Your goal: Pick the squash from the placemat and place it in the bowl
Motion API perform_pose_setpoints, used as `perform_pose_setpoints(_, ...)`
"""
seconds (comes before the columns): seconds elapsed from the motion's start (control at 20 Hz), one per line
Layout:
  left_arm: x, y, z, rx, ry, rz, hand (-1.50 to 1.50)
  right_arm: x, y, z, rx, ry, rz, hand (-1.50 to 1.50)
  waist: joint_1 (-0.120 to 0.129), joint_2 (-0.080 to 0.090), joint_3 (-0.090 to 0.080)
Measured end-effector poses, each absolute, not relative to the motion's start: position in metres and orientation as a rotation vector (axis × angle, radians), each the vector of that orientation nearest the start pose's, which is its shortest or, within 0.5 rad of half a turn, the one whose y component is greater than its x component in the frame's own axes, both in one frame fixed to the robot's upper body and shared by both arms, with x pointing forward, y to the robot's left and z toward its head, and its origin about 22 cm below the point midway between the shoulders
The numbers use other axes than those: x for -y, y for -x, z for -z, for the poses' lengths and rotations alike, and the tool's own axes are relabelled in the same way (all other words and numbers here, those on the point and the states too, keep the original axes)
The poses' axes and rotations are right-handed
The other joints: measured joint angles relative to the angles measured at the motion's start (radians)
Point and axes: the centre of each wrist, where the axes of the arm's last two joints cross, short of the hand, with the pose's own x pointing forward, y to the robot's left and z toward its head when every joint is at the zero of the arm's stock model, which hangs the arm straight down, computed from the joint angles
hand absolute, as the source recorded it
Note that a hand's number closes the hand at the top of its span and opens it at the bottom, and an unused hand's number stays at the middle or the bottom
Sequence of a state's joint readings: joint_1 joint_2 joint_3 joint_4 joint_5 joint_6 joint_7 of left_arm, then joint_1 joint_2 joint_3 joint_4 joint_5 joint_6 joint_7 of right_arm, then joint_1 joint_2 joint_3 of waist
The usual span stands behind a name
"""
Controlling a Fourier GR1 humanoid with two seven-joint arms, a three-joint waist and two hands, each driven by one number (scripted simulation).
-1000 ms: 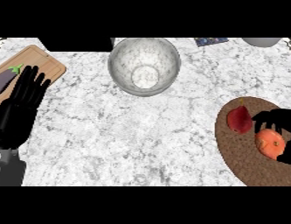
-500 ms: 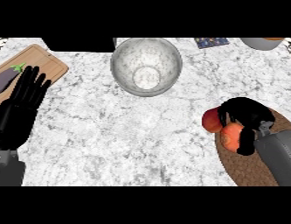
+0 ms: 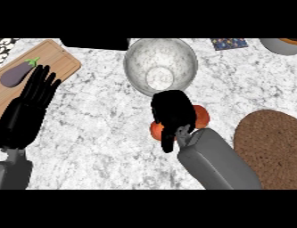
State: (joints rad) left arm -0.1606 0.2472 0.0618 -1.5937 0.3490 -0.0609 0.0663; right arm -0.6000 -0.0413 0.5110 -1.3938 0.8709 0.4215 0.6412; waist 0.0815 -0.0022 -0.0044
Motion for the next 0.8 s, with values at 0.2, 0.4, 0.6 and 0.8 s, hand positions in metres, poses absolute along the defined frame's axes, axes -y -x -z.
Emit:
perform_pose_setpoints(0.2, -0.279, -0.280, -0.060, 1.689, 0.154, -0.011, 0.00, 0.019, -0.293, -0.132, 1.237, 0.885, -1.288, 1.50, -0.005, -0.001, 0.001)
perform_pose_setpoints(0.4, -0.281, -0.280, -0.060, 1.686, 0.136, -0.021, 0.00, -0.006, -0.285, -0.168, 1.337, 0.997, -1.174, 1.50, -0.013, -0.003, 0.001)
perform_pose_setpoints(0.6, -0.279, -0.281, -0.062, 1.687, 0.128, -0.032, 0.00, -0.023, -0.283, -0.198, 1.406, 1.086, -1.091, 1.50, -0.027, -0.004, 0.002)
perform_pose_setpoints(0.8, -0.283, -0.280, -0.063, 1.683, 0.129, -0.042, 0.00, -0.030, -0.292, -0.221, 1.430, 1.129, -1.009, 1.50, -0.040, -0.002, 0.002)
